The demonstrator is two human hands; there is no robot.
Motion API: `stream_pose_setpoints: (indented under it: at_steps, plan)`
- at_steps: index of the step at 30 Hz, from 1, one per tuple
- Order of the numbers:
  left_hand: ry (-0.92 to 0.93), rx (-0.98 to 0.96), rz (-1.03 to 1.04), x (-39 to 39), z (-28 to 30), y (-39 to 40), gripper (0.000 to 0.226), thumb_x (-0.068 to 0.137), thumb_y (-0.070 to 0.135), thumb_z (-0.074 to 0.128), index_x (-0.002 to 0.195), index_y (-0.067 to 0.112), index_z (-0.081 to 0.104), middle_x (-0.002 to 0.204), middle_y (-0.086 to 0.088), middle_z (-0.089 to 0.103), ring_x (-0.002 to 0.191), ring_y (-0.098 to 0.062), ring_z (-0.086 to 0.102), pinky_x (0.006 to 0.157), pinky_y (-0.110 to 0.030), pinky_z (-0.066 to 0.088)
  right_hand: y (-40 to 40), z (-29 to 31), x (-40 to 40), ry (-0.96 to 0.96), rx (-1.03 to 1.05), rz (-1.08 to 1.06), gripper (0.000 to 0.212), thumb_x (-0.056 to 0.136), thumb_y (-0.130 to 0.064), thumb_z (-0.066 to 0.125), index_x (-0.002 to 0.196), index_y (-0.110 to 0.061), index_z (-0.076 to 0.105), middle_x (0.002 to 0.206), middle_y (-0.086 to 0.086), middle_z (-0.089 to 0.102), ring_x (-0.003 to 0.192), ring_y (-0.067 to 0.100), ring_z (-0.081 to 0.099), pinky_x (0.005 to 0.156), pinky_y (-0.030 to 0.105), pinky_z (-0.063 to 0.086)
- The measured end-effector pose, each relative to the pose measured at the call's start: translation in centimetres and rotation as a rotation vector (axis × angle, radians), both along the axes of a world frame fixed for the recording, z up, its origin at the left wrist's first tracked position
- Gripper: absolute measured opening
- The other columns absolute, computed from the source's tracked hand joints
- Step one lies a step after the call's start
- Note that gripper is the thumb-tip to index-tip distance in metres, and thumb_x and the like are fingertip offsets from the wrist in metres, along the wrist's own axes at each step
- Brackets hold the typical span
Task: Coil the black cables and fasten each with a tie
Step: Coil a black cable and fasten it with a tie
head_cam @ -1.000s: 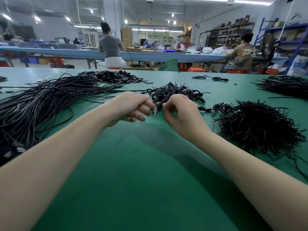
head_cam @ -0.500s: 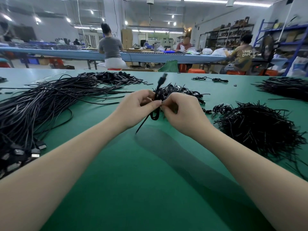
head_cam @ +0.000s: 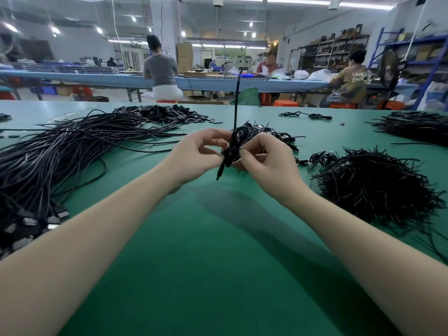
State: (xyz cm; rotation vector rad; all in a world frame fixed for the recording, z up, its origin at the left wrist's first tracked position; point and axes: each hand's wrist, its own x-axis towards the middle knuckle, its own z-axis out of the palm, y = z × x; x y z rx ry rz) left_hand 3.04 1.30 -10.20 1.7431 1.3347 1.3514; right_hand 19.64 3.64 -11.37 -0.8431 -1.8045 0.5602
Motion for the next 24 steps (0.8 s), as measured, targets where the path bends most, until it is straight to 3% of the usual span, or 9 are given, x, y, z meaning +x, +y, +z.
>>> stream_pose_setpoints:
  at_steps: [2,5,9,12,15,17,21,23,24]
  plan:
    - [0.128,0.180,0.003,0.0,-0.6,0.0,0.059,0.082,-0.010,0.058,0.118,0.037,0.057,0.105,0.003,0.064,0.080,-0.010,0.064,0.061,-0.019,0.049,0.0,0.0,-0.2,0.118,-0.189,0.083,0.009,0.090,-0.001,0.057,0.082,-0.003,0.058,0.074,0.006,0.066,0.070,0.015,0.072,0.070,0.033,0.060]
    - [0.072,0.205,-0.066,0.1,-0.9,0.0,0.058,0.082,-0.013,0.058,0.112,0.037,0.058,0.098,0.005,0.070,0.084,-0.007,0.069,0.070,-0.023,0.054,0.2,-0.1,-0.2,0.118,-0.283,0.112,0.011,0.091,-0.003,0.059,0.081,-0.007,0.059,0.070,0.002,0.064,0.064,0.014,0.071,0.066,0.030,0.058]
    - [0.035,0.082,-0.100,0.3,-1.1,0.0,0.034,0.089,-0.002,0.060,0.096,0.031,0.064,0.081,0.022,0.070,0.075,0.006,0.064,0.069,-0.009,0.048,0.7,-0.7,0.2,-0.013,-0.209,0.006,0.009,0.089,-0.010,0.063,0.081,-0.012,0.063,0.073,0.003,0.066,0.069,0.021,0.069,0.063,0.031,0.052]
    - [0.052,0.051,-0.014,0.8,-1.3,0.1,0.010,0.094,0.015,0.060,0.094,0.024,0.066,0.080,0.013,0.067,0.074,-0.006,0.060,0.061,-0.015,0.048,1.0,-1.0,0.0,-0.057,-0.155,0.003,0.009,0.086,-0.011,0.066,0.078,-0.013,0.064,0.072,0.002,0.064,0.066,0.017,0.057,0.065,0.031,0.048]
    - [0.050,-0.061,0.045,1.0,-1.2,0.3,0.019,0.097,0.022,0.054,0.105,0.008,0.065,0.086,-0.001,0.065,0.068,-0.008,0.061,0.055,-0.017,0.045,0.9,-1.0,-0.1,-0.168,0.034,-0.043,0.010,0.085,-0.012,0.067,0.077,-0.017,0.064,0.073,-0.006,0.063,0.066,0.007,0.054,0.065,0.022,0.044]
    - [-0.069,-0.197,0.035,1.2,-1.1,0.2,0.023,0.097,0.024,0.053,0.104,0.006,0.064,0.078,0.000,0.064,0.056,-0.006,0.059,0.056,-0.020,0.041,0.4,-0.9,-0.1,-0.312,0.252,-0.087,0.009,0.086,-0.010,0.064,0.078,-0.015,0.062,0.078,-0.001,0.061,0.073,0.016,0.055,0.068,0.030,0.046]
    - [-0.350,-0.656,-0.074,1.0,-0.3,-0.6,0.027,0.090,0.017,0.051,0.065,0.010,0.060,0.051,0.002,0.049,0.036,-0.005,0.038,0.035,-0.012,0.032,-0.1,-0.8,0.6,-0.676,0.958,-0.193,0.008,0.075,0.004,0.066,0.074,-0.003,0.062,0.075,0.014,0.060,0.068,0.032,0.060,0.062,0.035,0.049]
    - [-0.480,-0.790,-0.147,0.7,0.0,-0.9,0.036,0.087,0.022,0.050,0.055,0.012,0.062,0.044,0.005,0.044,0.031,-0.002,0.032,0.031,-0.009,0.026,-0.2,-1.2,0.4,-0.671,0.953,-0.159,0.008,0.074,0.006,0.067,0.075,0.000,0.062,0.076,0.016,0.060,0.067,0.033,0.061,0.061,0.038,0.051]
    - [-0.484,-0.760,-0.135,0.7,0.1,-1.0,0.035,0.091,0.023,0.049,0.062,0.013,0.065,0.044,0.005,0.047,0.031,-0.002,0.034,0.031,-0.010,0.027,-0.4,-1.2,0.2,-0.611,0.842,-0.125,0.006,0.076,0.006,0.066,0.077,0.002,0.061,0.078,0.018,0.059,0.065,0.035,0.059,0.057,0.038,0.050]
